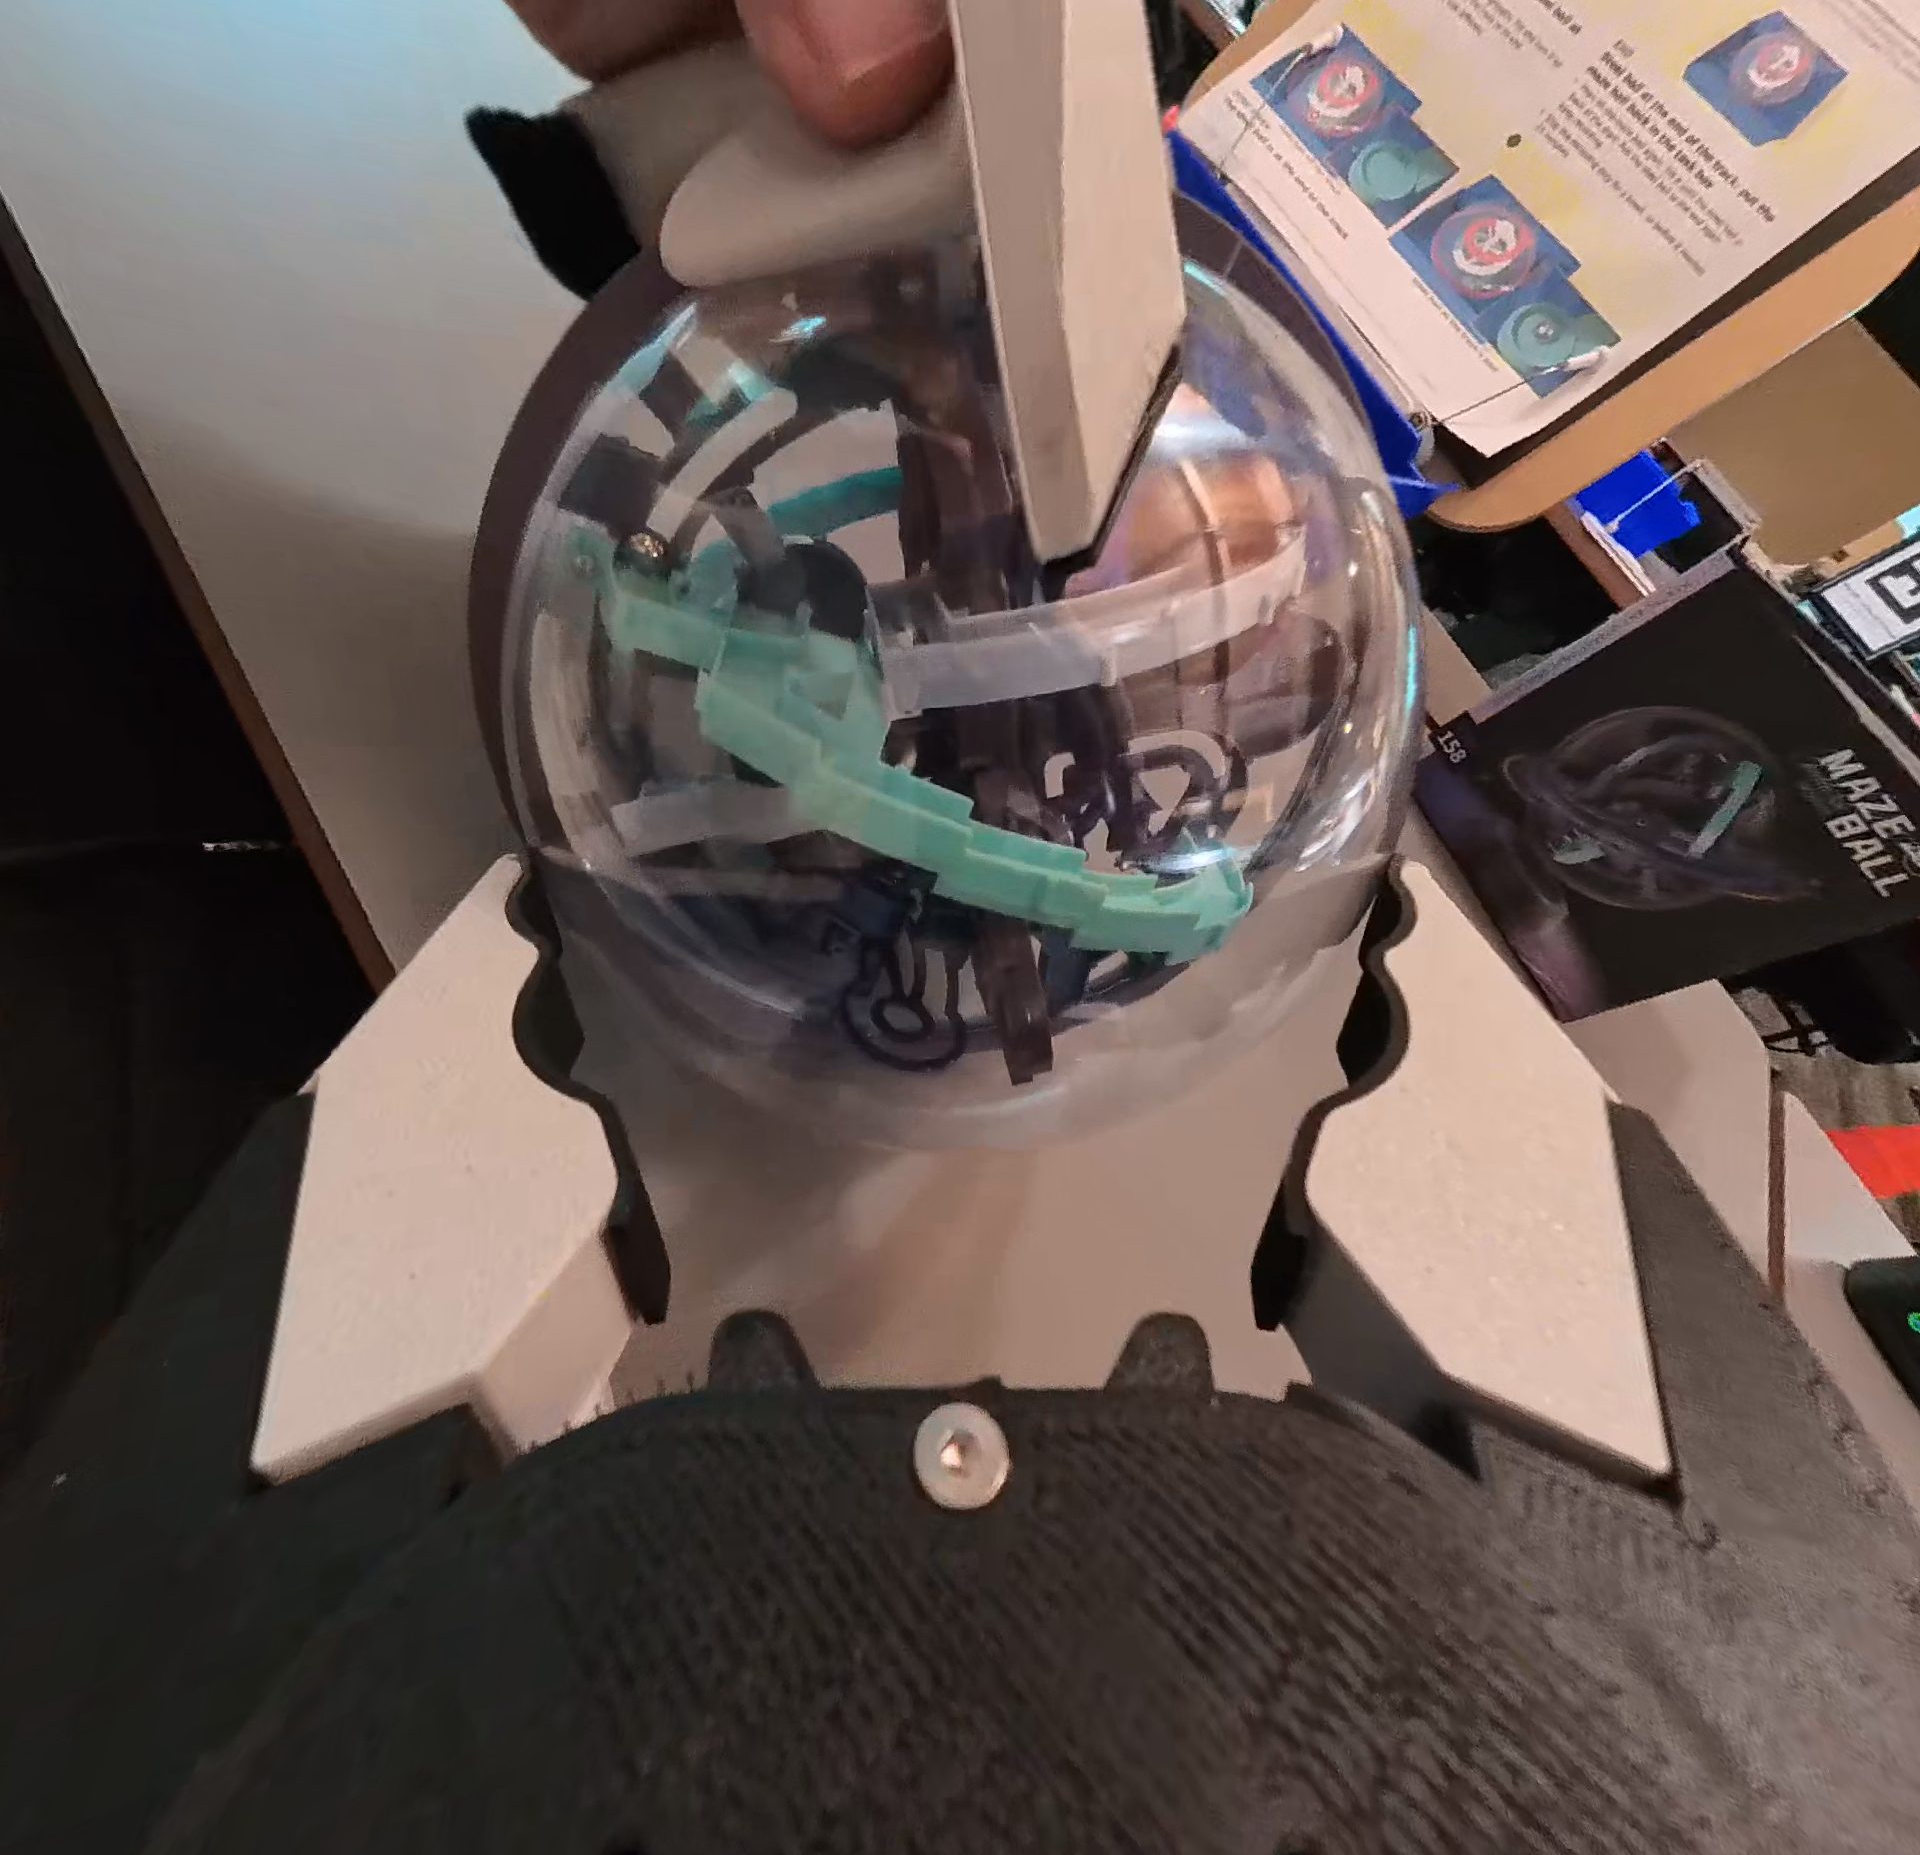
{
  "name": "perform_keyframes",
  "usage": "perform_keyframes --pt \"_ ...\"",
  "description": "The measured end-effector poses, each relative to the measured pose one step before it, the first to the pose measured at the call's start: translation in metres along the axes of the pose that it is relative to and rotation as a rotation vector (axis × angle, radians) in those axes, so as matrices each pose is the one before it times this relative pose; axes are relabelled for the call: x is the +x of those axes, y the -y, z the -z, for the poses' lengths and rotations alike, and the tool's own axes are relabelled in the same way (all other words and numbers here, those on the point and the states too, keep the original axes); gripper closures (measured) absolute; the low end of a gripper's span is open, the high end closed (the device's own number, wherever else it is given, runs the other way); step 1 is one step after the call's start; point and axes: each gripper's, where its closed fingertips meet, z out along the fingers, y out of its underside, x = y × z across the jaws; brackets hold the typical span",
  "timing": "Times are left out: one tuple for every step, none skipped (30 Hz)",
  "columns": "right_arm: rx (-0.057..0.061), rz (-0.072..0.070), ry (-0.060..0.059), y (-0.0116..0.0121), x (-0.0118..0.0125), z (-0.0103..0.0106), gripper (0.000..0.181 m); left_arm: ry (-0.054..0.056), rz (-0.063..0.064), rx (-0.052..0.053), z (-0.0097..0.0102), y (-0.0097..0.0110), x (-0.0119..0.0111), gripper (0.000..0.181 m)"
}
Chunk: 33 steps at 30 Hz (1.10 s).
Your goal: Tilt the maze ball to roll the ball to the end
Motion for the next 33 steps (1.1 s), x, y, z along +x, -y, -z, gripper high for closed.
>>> perform_keyframes --pt "0.0026 -0.0027 -0.0029 0.00062 -0.00032 0.00003 0.033 0.0056 0.0221 0.0118 -0.00051 -0.00143 -0.00139 0.024" --pt "0.0024 -0.0047 -0.0019 0.00055 -0.00017 -0.00022 0.033 -0.0113 0.0238 -0.0015 -0.0013 -0.00235 0.00098 0.024" --pt "0.0009 -0.008 -0.0018 0.00036 -0.00001 -0.00044 0.032 -0.0069 0.0203 -0.0055 -0.00157 -0.00159 0.00015 0.023" --pt "-0.0014 -0.0155 -0.0021 0.00002 0.00041 -0.00093 0.031 0.0008 0.0087 -0.0018 -0.00052 0.00049 -0.00058 0.023" --pt "0.0047 -0.0163 -0.001 0.00085 0.00019 -0.00069 0.031 0.0022 0.0047 -0.015 -0.00023 -0.00029 -0.00045 0.024" --pt "0.0032 -0.0152 -0.0009 0.00071 0.00007 -0.00018 0.031 0.0018 0.0006 -0.022 -0.00026 -0.00064 -0.00003 0.024" --pt "0.0029 -0.0111 -0.0021 0.00073 -0.00007 0.00023 0.031 0.0014 -0.0041 -0.0287 -0.00022 -0.00128 0.00044 0.024" --pt "0.0051 -0.0071 -0.0013 0.00094 -0.00045 0.00073 0.031 0.0019 -0.0081 -0.0356 0.00009 -0.00183 0.00072 0.024" --pt "0.0072 -0.0069 0.0004 0.00134 -0.00049 0.00097 0.031 0.004 -0.0109 -0.0399 0.00035 -0.00212 0.00096 0.024" --pt "0.0069 -0.0101 0.0013 0.00132 -0.00043 0.00102 0.032 0.0081 -0.0153 -0.0359 0.00027 -0.0013 0.00088 0.025" --pt "0.0058 -0.0151 0.001 0.00104 -0.00008 0.00086 0.032 0.0124 -0.0146 -0.031 0.00011 -0.00037 0.00051 0.026" --pt "0.0051 -0.0162 0.001 0.00092 0.00013 0.00097 0.033 0.0105 -0.0128 -0.0285 -0.00018 -0.00008 0.00077 0.027" --pt "0.0041 -0.0162 0.002 0.00053 0.00033 0.00105 0.033 0.0098 -0.0131 -0.0264 -0.00026 0.00032 0.00095 0.028" --pt "0.0005 -0.009 0.0045 0.00004 0.00036 0.0015 0.033 0.0088 -0.0143 -0.0241 -0.0004 0.00036 0.001 0.029" --pt "-0.0042 0.0046 0.0093 -0.00073 0.00037 0.00219 0.034 0.0065 -0.0165 -0.0244 -0.00065 -0.00016 0.00148 0.029" --pt "-0.0004 0.0092 0.0127 -0.00008 0.00034 0.00262 0.035 0.0069 -0.0177 -0.0201 -0.00077 0.00008 0.00171 0.029" --pt "0.0074 0.0011 0.0142 0.001 0.00043 0.00252 0.036 0.0073 -0.0171 -0.0147 -0.001 0.00066 0.00174 0.029" --pt "0.0121 -0.0123 0.0135 0.00178 0.00052 0.00148 0.036 0.0068 -0.0161 -0.0109 -0.00114 0.00098 0.00169 0.029" --pt "0.0135 -0.0164 0.0118 0.00187 0.00062 0.00082 0.036 0.0058 -0.0138 -0.0088 -0.00111 0.0011 0.0015 0.029" --pt "0.0129 -0.0129 0.0104 0.00165 0.00065 0.00034 0.035 0.0031 -0.0116 -0.0075 -0.00111 0.00107 0.00142 0.029" --pt "0.0088 -0.0112 0.0087 0.0008 0.0007 0.00026 0.034 -0.0014 -0.0125 -0.0059 -0.00108 0.00125 0.00181 0.029" --pt "0.0043 -0.0116 0.0057 -0.00025 0.00047 -0.00032 0.032 0.0021 -0.012 -0.0048 -0.00108 0.00112 0.00117 0.029" --pt "0.0026 -0.0135 0.0015 -0.00133 0.00046 -0.00077 0.03 0.0035 -0.009 -0.0051 -0.00099 0.00117 0.00087 0.029" --pt "0.0042 -0.0122 -0.0034 -0.00136 0.00034 -0.0008 0.028 0.0041 -0.0068 -0.0048 -0.00108 0.00105 0.00085 0.029" --pt "0.0056 -0.0057 -0.0069 -0.00132 0.00036 -0.00047 0.026 0.0032 -0.0064 -0.0038 -0.00088 0.00089 0.00063 0.029" --pt "0.0073 -0.0019 -0.0078 -0.00056 0.00022 0.00035 0.025 0.0006 -0.0072 -0.0008 -0.00056 0.00064 0.00062 0.029" --pt "0.004 -0.0013 -0.0083 -0.00031 0.00024 0.00087 0.026 -0.0022 -0.0097 0.0035 -0.0006 0.00085 0.00067 0.029" --pt "0.001 0.0013 -0.009 -0.00063 0.00015 0.00084 0.026 -0.004 -0.0102 0.0058 -0.00045 0.00075 0.00058 0.028" --pt "0.0018 0.001 -0.009 -0.00031 0.00004 0.00059 0.027 -0.0033 -0.0095 0.0041 -0.00041 0.00032 0.00045 0.028" --pt "0.0019 0.0011 -0.0071 -0.00034 -0.0003 0.00011 0.027 0.0025 -0.0078 -0.0077 -0.00079 -0.00165 -0.00023 0.026" --pt "-0.0001 0.0006 -0.004 -0.00076 -0.00087 -0.00025 0.028 0.0108 -0.0016 -0.0206 -0.00145 -0.00357 -0.0015 0.026" --pt "-0.0017 -0.0001 -0.0095 -0.00115 -0.00011 -0.00074 0.028 0.0018 0.0011 0.0015 0.00002 0.00011 -0.00033 0.025" --pt "-0.0024 -0.0009 -0.0105 -0.00096 0.00019 -0.00079 0.028 -0.0023 0.0021 0.0075 -0.00028 0.00081 -0.00017 0.025"
